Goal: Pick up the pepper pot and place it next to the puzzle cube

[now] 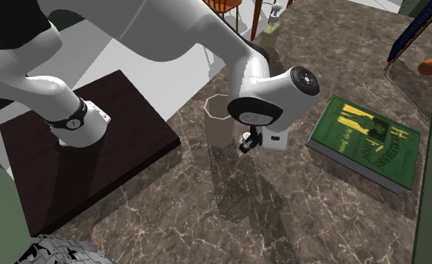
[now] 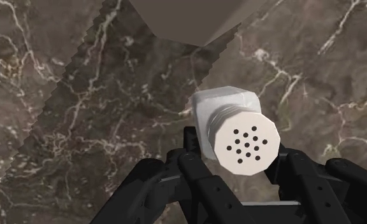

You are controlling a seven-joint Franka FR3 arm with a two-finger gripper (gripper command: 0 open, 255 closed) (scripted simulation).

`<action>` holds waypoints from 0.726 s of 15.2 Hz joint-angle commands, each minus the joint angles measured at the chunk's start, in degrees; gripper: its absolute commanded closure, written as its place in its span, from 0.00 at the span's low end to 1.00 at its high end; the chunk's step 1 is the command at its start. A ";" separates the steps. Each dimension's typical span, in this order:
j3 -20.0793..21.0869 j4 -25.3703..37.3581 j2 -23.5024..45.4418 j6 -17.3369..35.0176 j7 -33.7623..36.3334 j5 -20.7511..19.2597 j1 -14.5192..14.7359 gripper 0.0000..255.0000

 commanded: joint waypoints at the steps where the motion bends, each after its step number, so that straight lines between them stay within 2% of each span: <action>1: 0.37 0.02 -1.16 -1.16 -0.15 0.41 -0.25 1.00; 11: 1.94 -0.07 -6.49 -6.23 -0.84 2.34 -1.41 1.00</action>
